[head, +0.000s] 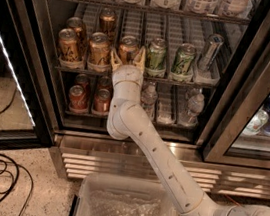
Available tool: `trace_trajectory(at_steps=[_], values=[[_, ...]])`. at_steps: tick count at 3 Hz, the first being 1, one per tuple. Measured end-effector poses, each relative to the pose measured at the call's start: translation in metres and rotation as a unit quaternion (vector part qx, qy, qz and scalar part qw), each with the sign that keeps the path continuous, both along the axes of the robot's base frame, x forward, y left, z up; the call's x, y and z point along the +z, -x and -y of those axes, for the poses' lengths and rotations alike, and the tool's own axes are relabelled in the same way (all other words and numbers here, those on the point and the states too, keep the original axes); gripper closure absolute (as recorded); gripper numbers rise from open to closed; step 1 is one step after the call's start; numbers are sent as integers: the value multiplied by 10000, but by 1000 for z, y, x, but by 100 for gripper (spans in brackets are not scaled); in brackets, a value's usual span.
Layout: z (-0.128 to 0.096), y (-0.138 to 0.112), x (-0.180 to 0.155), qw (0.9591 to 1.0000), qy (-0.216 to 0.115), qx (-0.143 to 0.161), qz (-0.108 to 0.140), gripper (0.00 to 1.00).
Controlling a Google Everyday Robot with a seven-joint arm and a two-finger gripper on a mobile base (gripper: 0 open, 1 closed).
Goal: Pick orange can from middle shelf of fridge
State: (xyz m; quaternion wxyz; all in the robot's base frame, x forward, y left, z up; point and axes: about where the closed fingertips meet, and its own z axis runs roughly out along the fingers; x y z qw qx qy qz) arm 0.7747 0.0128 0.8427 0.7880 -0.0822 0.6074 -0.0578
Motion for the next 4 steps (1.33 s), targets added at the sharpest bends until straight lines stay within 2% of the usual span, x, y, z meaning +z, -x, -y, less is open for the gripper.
trace_trajectory(at_steps=[1,4], values=[[-1,-7,1,10000,0,-17,21,37],[1,-11,1,10000,45,50,53,100]])
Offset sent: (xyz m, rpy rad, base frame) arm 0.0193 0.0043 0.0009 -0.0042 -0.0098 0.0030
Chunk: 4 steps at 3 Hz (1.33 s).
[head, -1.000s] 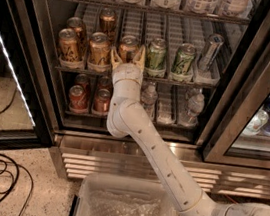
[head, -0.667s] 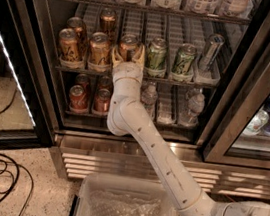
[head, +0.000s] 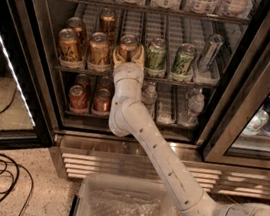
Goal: Pick orange can from middle shelf of fridge
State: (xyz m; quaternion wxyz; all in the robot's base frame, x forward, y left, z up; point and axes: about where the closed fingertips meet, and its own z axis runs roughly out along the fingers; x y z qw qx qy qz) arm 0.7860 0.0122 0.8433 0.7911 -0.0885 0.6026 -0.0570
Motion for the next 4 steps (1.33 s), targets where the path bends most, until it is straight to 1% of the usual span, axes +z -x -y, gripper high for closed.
trace_trajectory(at_steps=[1,2,3,4], values=[[0,0,0,10000,-1,2,1,100],[15,17,15,9996,-130,183,181,100],[24,29,41,9979,-208,445,427,100],[23,40,68,9945,-216,785,661,100]])
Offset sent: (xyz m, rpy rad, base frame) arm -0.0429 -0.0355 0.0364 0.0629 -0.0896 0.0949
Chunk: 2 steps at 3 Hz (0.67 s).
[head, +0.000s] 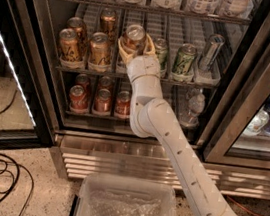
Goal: Pick orange can from middle shelf of fridge
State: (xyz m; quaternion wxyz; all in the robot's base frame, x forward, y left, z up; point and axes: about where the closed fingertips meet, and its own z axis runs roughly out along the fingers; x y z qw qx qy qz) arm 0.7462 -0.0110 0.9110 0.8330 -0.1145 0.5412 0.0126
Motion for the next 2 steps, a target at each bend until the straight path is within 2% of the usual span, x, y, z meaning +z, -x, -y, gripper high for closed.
trace_trajectory(at_steps=[1,2], values=[[-6,20,22,9987,94,478,120,100],[-17,54,25,9924,152,1222,-43,100]])
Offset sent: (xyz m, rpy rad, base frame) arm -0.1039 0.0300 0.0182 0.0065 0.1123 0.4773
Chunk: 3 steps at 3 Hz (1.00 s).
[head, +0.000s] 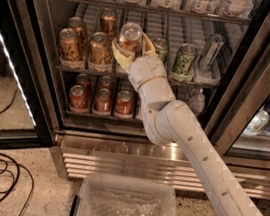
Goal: Pick orange can from middle shelf of fridge
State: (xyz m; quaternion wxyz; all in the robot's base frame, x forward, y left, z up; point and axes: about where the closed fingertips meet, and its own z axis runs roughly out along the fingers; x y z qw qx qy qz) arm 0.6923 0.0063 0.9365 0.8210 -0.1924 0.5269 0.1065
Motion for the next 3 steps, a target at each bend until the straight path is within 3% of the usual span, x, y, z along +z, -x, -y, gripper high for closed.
trace_trajectory(at_steps=[1,2,3], values=[[-7,41,-17,9954,204,812,-467,100],[8,63,-42,9841,369,1338,-1112,100],[30,76,-57,9746,648,1681,-1326,100]])
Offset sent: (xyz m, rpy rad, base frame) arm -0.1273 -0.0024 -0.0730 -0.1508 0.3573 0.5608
